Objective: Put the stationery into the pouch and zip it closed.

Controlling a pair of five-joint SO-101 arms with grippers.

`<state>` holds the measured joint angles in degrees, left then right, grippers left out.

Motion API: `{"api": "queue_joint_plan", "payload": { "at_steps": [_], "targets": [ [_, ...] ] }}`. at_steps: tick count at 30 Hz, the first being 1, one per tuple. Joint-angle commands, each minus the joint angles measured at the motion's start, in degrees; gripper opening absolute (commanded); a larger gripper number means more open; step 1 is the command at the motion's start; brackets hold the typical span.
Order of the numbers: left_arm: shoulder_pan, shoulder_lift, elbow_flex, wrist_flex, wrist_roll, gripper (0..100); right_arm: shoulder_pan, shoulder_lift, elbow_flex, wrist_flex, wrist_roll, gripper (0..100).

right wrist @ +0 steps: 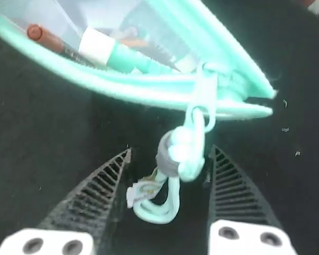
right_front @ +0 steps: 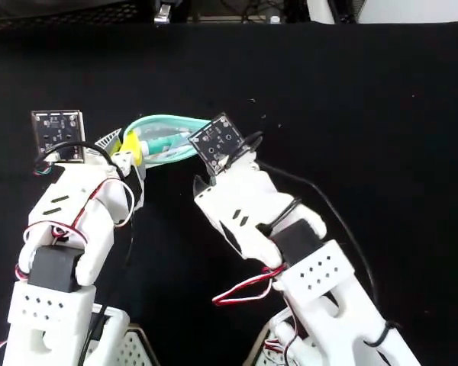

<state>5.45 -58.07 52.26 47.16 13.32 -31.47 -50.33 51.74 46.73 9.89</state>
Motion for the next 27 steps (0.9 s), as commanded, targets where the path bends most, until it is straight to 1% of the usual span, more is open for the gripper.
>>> {"api": "queue_joint_plan", "payload": {
  "at_steps": [1, 4, 5, 6, 8, 10, 11, 14, 16, 18, 23, 27],
  "targets": [
    [-1.3, 2.0, 9.1, 0.5, -0.4, 3, -0.3, -0.7, 1.4, -6.1, 0.1, 20.3],
    [-1.3, 2.0, 9.1, 0.5, -0.4, 3, -0.2, -0.7, 2.8, -9.4, 0.2, 19.8],
    [-1.3, 2.0, 9.1, 0.5, -0.4, 3, -0.2, -0.8, 2.9, -9.8, 0.4, 17.8],
    [-1.3, 2.0, 9.1, 0.5, -0.4, 3, -0.2, -0.8, 2.8, -9.7, 0.4, 13.3],
    [-1.3, 2.0, 9.1, 0.5, -0.4, 3, -0.2, -1.0, 2.8, -9.7, 0.5, 0.7],
    [-1.4, 2.0, 9.1, 0.5, -0.4, 3, 0.9, -1.0, 2.8, -9.7, 0.5, 3.0],
    [-1.4, 2.0, 9.1, 0.5, -0.4, 3, 1.8, -1.0, 2.7, -9.7, 0.5, 1.1],
    [-1.4, 2.0, 9.5, 0.5, -0.4, 3, 5.9, -1.4, 2.5, -9.6, 0.8, 1.1],
    [-1.4, 2.0, 9.5, 0.5, -0.5, 3, 8.5, -3.4, 2.9, -9.4, 3.1, 1.2],
    [-1.4, 2.0, 9.4, 0.5, -0.5, 3, 10.3, -7.2, 2.9, -7.1, 5.2, 1.2],
    [-1.5, 1.4, 8.7, 0.8, -0.5, 4, 10.6, -18.2, 2.8, -4.1, 5.9, 1.2],
    [-3.6, 1.4, 5.7, 2.9, -2.5, 5, 10.6, -18.7, 0.5, -4.0, 5.8, 1.2]
  ]
}}
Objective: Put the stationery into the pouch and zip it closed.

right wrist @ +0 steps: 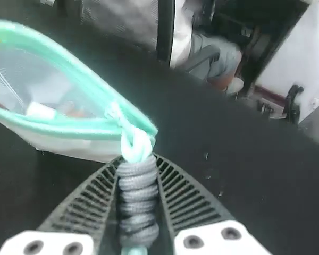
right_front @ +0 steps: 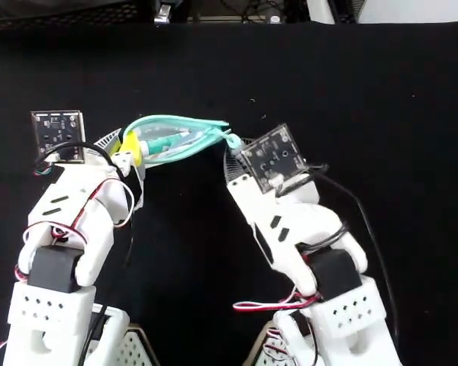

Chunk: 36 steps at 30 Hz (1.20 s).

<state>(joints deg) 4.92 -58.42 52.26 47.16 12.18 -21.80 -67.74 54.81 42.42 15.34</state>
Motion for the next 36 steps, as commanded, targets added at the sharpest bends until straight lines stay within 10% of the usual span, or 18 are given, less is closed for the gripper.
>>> {"api": "queue_joint_plan", "payload": {
  "at_steps": [1, 15, 29, 36],
  "targets": [
    [-4.2, 1.7, 4.0, 4.4, -1.4, 6, 1.0, -0.5, -3.4, 0.3, 0.4, 1.2],
    [-10.2, 1.7, -18.5, 17.0, -1.2, 28, 1.0, 21.3, -18.4, 0.4, 0.8, 1.2],
    [-9.8, 1.0, -36.9, 22.3, -1.1, 29, 1.2, 12.5, -20.2, 3.8, 5.5, 1.2],
    [-9.9, -9.1, -38.6, 37.7, -1.6, 2, 1.0, 17.2, -30.7, 4.0, 1.5, 1.2]
  ]
}}
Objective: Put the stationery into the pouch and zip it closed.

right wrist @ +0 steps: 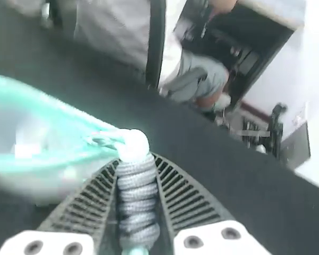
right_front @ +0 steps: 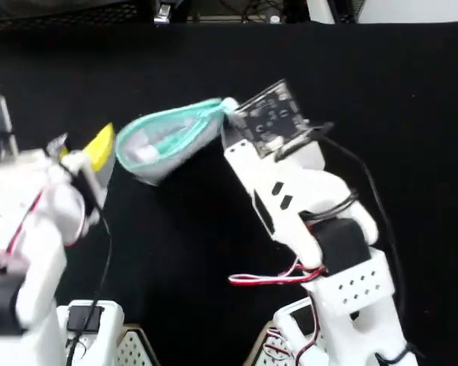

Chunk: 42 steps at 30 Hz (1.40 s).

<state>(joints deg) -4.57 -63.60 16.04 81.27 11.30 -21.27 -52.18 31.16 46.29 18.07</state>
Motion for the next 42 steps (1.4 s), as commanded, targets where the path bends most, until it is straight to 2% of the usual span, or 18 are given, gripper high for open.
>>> {"api": "queue_joint_plan", "payload": {
  "at_steps": [1, 4, 10, 15, 19, 24, 30, 34, 38, 42],
  "targets": [
    [-0.1, -5.8, -0.9, 3.9, -0.6, 4, 0.4, 3.0, -8.3, 0.1, -1.2, 1.2],
    [1.6, -10.2, 6.8, 0.9, -0.4, 7, 0.4, 6.7, -10.9, 0.0, -1.5, 1.2],
    [14.6, -12.7, 28.9, -15.3, -0.4, 7, 0.4, 11.2, -15.3, 0.0, -1.2, 1.2],
    [25.5, -12.7, 33.6, -20.9, -3.3, 7, 0.7, 12.0, -13.9, -0.1, -1.1, 1.2],
    [25.7, -12.8, 34.9, -22.4, -8.8, 7, 0.4, 11.6, -13.8, -0.1, -1.1, 1.2],
    [22.0, -13.2, 39.5, -25.2, -8.9, 7, 0.5, 12.0, -13.7, -0.4, -1.6, 1.2],
    [21.4, -13.2, 47.3, -30.0, -8.9, 7, 0.4, 12.1, -13.6, -0.4, -1.6, 1.2],
    [21.3, -13.2, 52.2, -36.5, -8.9, 7, 0.4, 12.1, -13.6, -0.4, -1.6, 1.2],
    [21.8, -13.2, 54.9, -40.9, -5.6, 7, 0.4, 12.1, -13.6, -0.4, -1.5, 1.2],
    [27.1, -13.2, 53.1, -37.5, -2.6, 7, 0.4, 12.1, -13.6, -0.4, -1.5, 1.2]
  ]
}}
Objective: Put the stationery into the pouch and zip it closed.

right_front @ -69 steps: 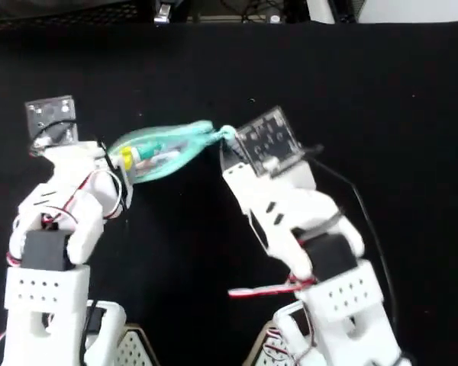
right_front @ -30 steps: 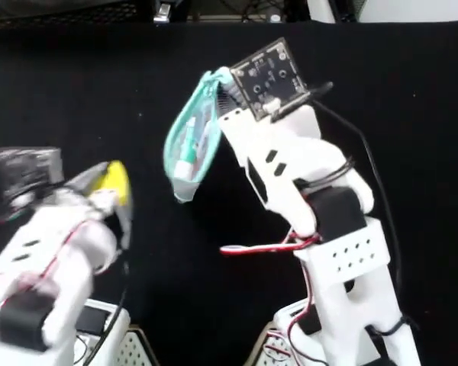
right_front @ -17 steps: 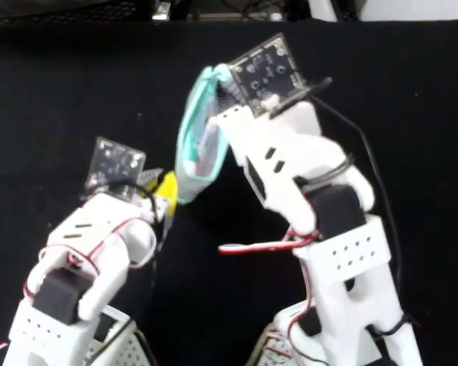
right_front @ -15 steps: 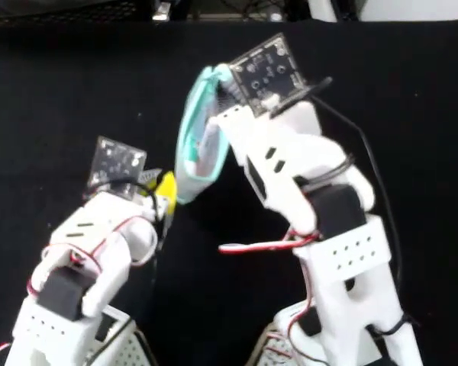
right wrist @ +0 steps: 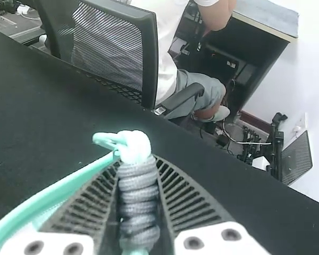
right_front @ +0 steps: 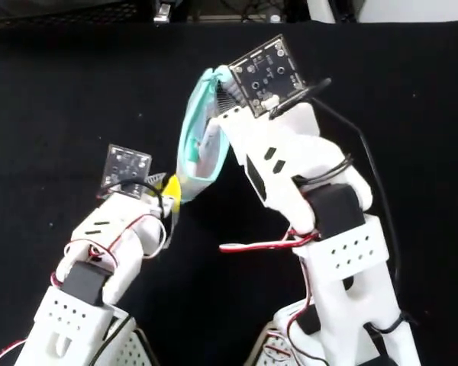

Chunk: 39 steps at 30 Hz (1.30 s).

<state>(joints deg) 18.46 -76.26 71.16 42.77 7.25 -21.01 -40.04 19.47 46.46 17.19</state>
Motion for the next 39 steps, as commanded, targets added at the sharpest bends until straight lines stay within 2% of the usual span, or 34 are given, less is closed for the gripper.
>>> {"api": "queue_joint_plan", "payload": {
  "at_steps": [1, 6, 11, 18, 25, 27, 30, 35, 39],
  "targets": [
    [6.7, -0.5, -2.2, 1.9, 1.2, 7, 0.1, 0.0, -1.9, -0.5, -0.5, 1.2],
    [17.3, -0.5, -2.3, 5.1, 1.1, 7, 0.1, 0.0, -1.9, -0.5, -0.6, 1.2],
    [17.2, -0.5, -2.1, 5.1, -1.5, 7, 0.1, 0.0, -1.8, -0.5, -0.7, 1.2],
    [11.7, -0.6, -2.2, 3.1, -2.0, 7, 0.1, 0.0, -1.8, -0.5, -0.7, 1.2],
    [-8.7, -0.6, -0.6, -6.2, -2.0, 7, 0.1, 0.0, -1.5, -0.6, -0.6, 1.2],
    [-13.2, -0.6, -0.5, -8.7, -1.8, 7, 0.1, 0.0, -1.5, -0.6, -0.7, 1.2],
    [-18.2, -0.4, -0.5, -11.5, 2.1, 7, -0.9, 0.0, -1.4, -0.6, -0.6, 1.2],
    [-19.6, -0.5, -0.8, -11.5, 5.8, 7, -3.5, 0.0, -1.0, -0.3, -0.4, 1.2],
    [-16.7, -0.6, -3.9, -5.1, 5.7, 7, -3.4, 0.1, -0.3, -0.6, -0.3, 1.2]
  ]
}}
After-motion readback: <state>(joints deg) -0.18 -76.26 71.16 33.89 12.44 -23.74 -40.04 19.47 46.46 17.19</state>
